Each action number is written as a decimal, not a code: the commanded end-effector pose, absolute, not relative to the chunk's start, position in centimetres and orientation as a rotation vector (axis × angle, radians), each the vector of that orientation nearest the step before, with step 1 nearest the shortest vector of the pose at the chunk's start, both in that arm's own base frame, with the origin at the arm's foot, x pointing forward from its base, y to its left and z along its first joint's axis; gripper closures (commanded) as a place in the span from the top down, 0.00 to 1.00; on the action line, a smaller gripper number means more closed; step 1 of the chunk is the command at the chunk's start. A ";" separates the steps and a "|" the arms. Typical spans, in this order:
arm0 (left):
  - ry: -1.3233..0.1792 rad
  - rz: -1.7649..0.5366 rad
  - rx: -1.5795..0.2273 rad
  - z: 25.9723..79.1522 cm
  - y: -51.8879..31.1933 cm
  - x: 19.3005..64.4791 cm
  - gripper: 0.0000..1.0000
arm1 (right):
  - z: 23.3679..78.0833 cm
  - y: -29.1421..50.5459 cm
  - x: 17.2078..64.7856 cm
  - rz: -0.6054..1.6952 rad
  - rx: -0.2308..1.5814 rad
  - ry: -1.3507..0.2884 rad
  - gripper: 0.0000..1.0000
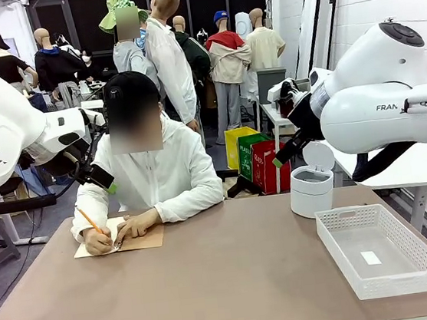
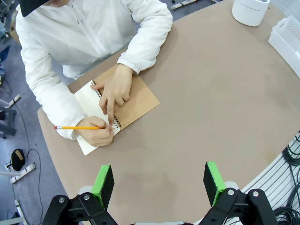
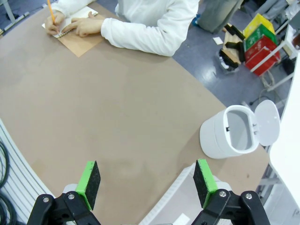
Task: Sort the paper based on its condition.
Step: If a person hands you a paper, place it in the Organizing basket , and if it's crumpled, put it in the Trash can.
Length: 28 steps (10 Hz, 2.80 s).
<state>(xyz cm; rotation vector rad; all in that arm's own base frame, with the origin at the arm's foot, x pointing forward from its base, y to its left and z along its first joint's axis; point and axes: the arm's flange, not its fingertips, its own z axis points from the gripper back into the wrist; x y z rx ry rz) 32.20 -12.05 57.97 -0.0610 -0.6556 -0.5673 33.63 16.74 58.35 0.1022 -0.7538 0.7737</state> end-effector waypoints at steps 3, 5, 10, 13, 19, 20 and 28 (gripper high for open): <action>-0.657 -0.565 -0.063 57.9 -12.0 32.3 1.00 | 58.3 16.7 33.7 0.774 0.107 -0.753 1.00; -0.657 -0.565 -0.063 57.9 -12.0 32.3 1.00 | 58.3 16.7 33.7 0.774 0.107 -0.753 1.00; -0.657 -0.565 -0.063 57.9 -12.0 32.3 1.00 | 58.3 16.7 33.7 0.774 0.107 -0.753 1.00; -0.657 -0.565 -0.063 57.9 -12.0 32.3 1.00 | 58.3 16.7 33.7 0.774 0.107 -0.753 1.00; -0.657 -0.565 -0.063 57.9 -12.0 32.3 1.00 | 58.3 16.7 33.7 0.774 0.107 -0.753 1.00; -0.657 -0.565 -0.063 57.9 -12.0 32.3 1.00 | 58.3 16.7 33.7 0.774 0.107 -0.753 1.00; -0.657 -0.565 -0.063 57.9 -12.0 32.3 1.00 | 58.3 16.7 33.7 0.774 0.107 -0.753 1.00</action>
